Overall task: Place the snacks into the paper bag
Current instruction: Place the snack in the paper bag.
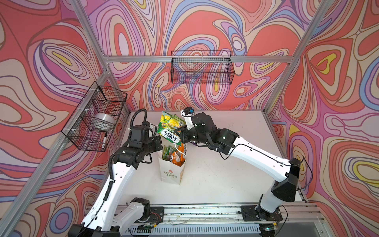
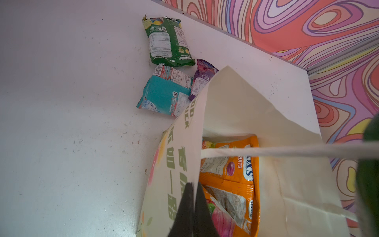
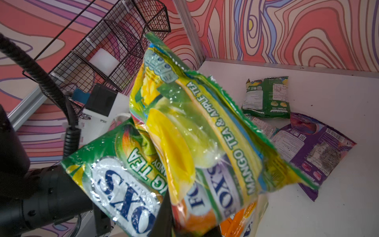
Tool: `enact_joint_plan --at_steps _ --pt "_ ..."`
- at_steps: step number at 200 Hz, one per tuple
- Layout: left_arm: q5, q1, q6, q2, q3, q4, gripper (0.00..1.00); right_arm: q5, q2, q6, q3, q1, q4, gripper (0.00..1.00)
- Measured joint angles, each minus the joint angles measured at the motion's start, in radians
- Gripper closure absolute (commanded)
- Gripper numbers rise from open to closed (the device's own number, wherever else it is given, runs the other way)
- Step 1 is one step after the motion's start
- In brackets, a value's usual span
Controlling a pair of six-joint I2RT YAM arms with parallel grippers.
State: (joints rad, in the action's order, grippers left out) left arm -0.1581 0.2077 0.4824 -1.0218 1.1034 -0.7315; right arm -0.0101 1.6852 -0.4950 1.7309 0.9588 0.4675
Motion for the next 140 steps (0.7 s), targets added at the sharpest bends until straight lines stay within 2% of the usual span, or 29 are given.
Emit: enact_joint_plan --at_steps 140 --pt "-0.005 0.0 0.0 0.0 0.0 0.002 1.0 0.04 -0.032 -0.05 -0.082 0.0 0.102 1.0"
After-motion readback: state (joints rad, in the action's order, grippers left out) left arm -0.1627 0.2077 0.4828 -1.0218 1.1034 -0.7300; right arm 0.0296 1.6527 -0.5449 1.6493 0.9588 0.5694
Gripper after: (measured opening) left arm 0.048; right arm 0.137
